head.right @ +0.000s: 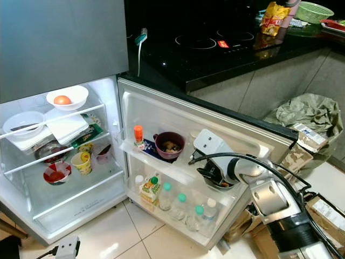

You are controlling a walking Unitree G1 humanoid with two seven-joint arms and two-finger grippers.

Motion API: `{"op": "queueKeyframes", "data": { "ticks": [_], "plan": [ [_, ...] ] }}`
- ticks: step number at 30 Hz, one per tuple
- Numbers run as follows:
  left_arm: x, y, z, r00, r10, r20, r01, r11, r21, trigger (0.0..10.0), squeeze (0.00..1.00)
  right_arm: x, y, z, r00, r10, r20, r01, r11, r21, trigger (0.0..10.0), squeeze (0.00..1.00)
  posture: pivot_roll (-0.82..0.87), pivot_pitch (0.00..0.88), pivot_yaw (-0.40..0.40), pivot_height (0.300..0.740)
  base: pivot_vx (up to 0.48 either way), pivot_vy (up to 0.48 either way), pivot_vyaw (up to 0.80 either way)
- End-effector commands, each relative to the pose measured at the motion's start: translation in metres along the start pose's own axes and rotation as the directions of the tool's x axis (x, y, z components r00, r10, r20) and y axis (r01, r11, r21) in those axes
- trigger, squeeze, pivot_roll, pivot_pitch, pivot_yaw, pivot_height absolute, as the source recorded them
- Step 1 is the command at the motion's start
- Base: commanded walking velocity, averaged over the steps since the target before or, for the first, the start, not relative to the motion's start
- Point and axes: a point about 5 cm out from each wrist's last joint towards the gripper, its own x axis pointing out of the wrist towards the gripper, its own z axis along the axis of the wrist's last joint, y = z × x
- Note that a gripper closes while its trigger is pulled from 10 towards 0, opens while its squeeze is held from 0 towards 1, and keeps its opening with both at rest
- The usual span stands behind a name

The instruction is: Restocking fridge

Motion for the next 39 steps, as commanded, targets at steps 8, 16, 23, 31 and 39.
{"op": "queueKeyframes", "data": {
  "ticks": [8, 16, 23, 31, 39],
  "plan": [
    [-0.004, 0.011, 0.002, 1.0, 0.02, -0.015, -0.02, 1.0, 0.012, 10.0, 0.0, 0.007, 0.001, 0.009, 0.996, 0.024, 0.084, -0.044, 0.969, 0.243, 10.0, 0.0, -0.1, 0.0, -0.044, 0.74, 0.0, 0.0, 0.0],
    [-0.004, 0.012, 0.0, 1.0, 0.024, -0.019, -0.024, 1.0, 0.006, 10.0, 0.0, 0.004, -0.002, 0.005, 1.0, 0.007, 0.024, -0.014, 0.947, 0.32, 10.0, 0.0, -0.09, 0.0, -0.045, 0.74, 0.0, 0.0, 0.0],
    [-0.005, 0.014, -0.002, 0.999, 0.028, -0.022, -0.028, 1.0, 0.003, 10.0, 0.0, -0.002, -0.005, -0.019, 0.992, -0.018, -0.122, 0.067, 0.911, 0.407, 10.0, 0.0, -0.09, 0.0, -0.048, 0.74, 0.0, 0.0, 0.0],
    [-0.006, 0.015, -0.003, 0.999, 0.03, -0.025, -0.029, 1.0, 0.004, 10.0, 0.0, 0.005, -0.006, -0.034, 0.981, -0.035, -0.189, 0.126, 0.859, 0.497, 10.0, 0.0, -0.09, 0.0, -0.049, 0.74, 0.0, 0.0, 0.0],
    [-0.007, 0.016, -0.006, 0.999, 0.03, -0.028, -0.03, 1.0, 0.003, 10.0, 0.0, 0.012, -0.005, -0.042, 0.968, -0.051, -0.245, 0.175, 0.837, 0.518, 10.0, 0.0, -0.08, 0.0, -0.052, 0.74, 0.0, 0.0, 0.0]
  ]
}}
